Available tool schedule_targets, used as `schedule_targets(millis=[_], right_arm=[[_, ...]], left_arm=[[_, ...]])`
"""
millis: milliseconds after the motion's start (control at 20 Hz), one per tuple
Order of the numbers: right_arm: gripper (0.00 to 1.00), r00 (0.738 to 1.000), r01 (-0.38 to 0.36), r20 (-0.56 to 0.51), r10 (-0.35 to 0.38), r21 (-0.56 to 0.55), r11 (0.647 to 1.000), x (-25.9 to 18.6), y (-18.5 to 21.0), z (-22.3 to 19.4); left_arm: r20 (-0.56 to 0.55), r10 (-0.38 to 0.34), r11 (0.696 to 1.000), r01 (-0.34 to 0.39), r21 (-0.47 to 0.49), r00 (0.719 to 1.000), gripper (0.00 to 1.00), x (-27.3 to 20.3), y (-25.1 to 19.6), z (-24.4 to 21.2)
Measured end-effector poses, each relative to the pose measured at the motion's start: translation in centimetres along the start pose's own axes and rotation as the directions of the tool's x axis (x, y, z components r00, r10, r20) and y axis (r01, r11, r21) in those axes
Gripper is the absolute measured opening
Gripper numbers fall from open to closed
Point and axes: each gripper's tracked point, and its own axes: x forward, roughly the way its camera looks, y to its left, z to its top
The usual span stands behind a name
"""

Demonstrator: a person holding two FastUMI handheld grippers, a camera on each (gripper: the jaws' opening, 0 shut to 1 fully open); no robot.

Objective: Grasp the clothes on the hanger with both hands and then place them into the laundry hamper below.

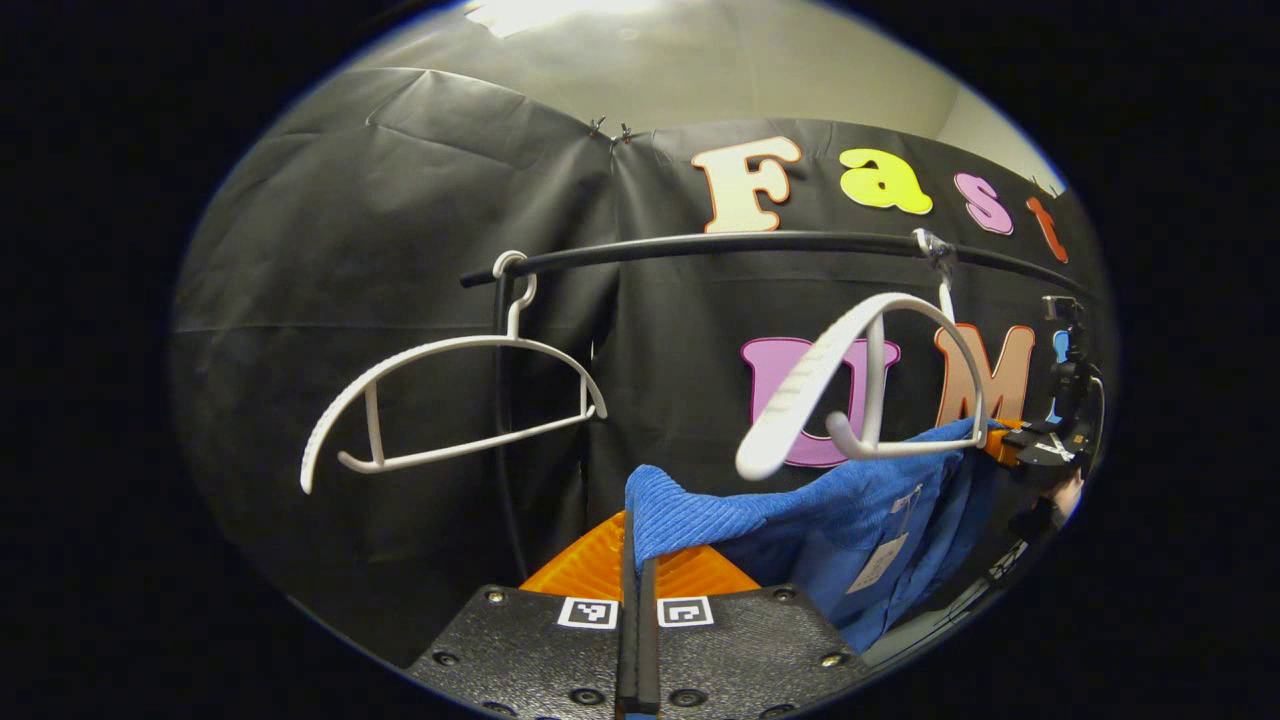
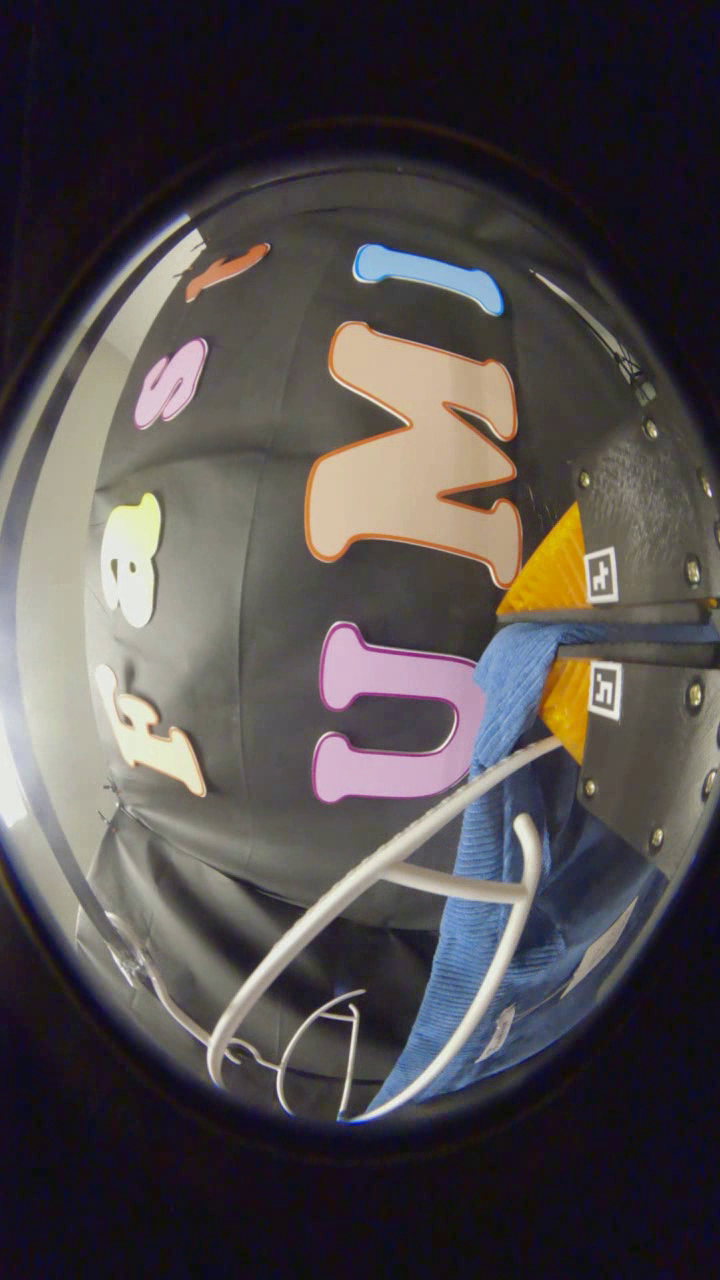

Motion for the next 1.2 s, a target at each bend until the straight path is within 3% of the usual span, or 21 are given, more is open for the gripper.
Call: schedule_targets(millis=[550, 800, 1200], right_arm=[[0.07, 0.996, -0.010, -0.087, 0.011, 0.008, 1.000, -5.1, -1.0, -3.7], [0.07, 0.992, -0.062, -0.114, 0.061, -0.001, 0.998, -7.7, 0.8, -4.8], [0.07, 0.978, -0.174, -0.117, 0.175, 0.017, 0.985, -10.8, 5.9, -4.2]], left_arm=[[-0.057, -0.025, 0.999, 0.027, 0.031, 0.998, 0.01, -1.6, -3.4, -3.0], [-0.079, -0.087, 0.993, 0.093, 0.069, 0.993, 0.00, -1.5, -6.4, -3.8], [-0.091, -0.252, 0.965, 0.257, 0.053, 0.964, 0.02, -1.2, -14.1, -5.3]])
